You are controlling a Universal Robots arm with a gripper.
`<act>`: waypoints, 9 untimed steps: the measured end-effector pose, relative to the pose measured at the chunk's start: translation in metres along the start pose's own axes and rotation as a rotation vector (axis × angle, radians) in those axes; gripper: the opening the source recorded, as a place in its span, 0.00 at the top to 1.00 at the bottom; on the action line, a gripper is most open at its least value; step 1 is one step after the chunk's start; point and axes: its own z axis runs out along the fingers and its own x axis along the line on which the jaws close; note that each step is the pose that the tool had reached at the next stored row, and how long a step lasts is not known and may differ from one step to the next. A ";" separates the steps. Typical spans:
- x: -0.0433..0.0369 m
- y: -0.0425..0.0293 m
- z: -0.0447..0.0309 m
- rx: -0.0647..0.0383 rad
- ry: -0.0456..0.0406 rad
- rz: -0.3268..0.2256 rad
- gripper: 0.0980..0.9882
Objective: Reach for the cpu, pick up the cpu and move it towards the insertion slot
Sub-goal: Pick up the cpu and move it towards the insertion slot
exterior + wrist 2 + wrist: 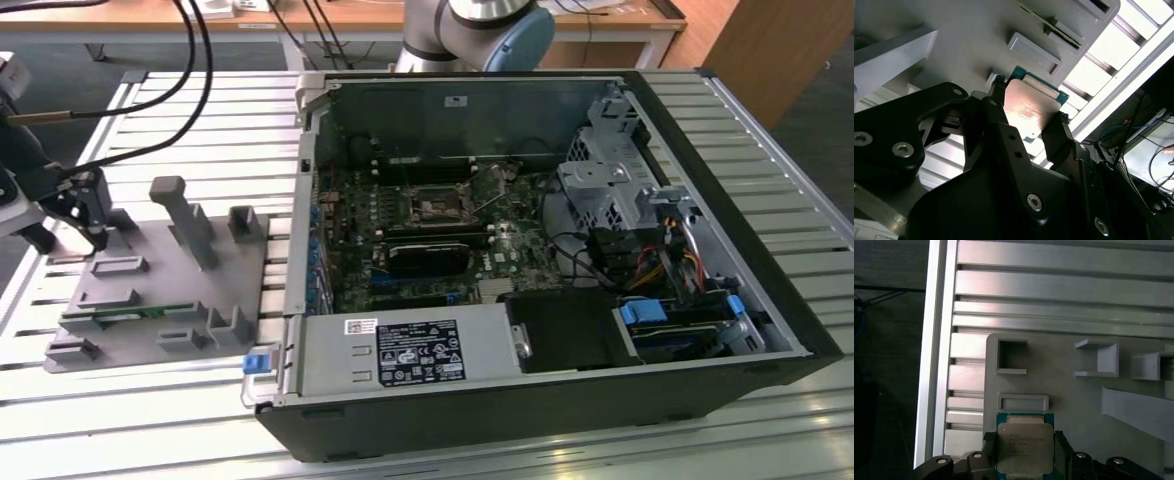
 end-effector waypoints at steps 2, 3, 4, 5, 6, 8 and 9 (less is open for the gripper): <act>0.0000 0.0001 -0.0020 0.000 -0.0001 0.000 0.50; 0.0000 0.0002 -0.0030 0.000 -0.0001 0.000 0.50; 0.0000 0.0002 -0.0042 0.000 0.0000 0.000 0.50; 0.0000 0.0003 -0.0051 0.000 0.0000 0.000 0.50; 0.0000 0.0003 -0.0061 0.000 0.0001 0.000 0.50; 0.0000 0.0004 -0.0080 0.000 -0.0001 0.000 0.50; 0.0000 0.0005 -0.0088 0.000 -0.0001 0.000 0.50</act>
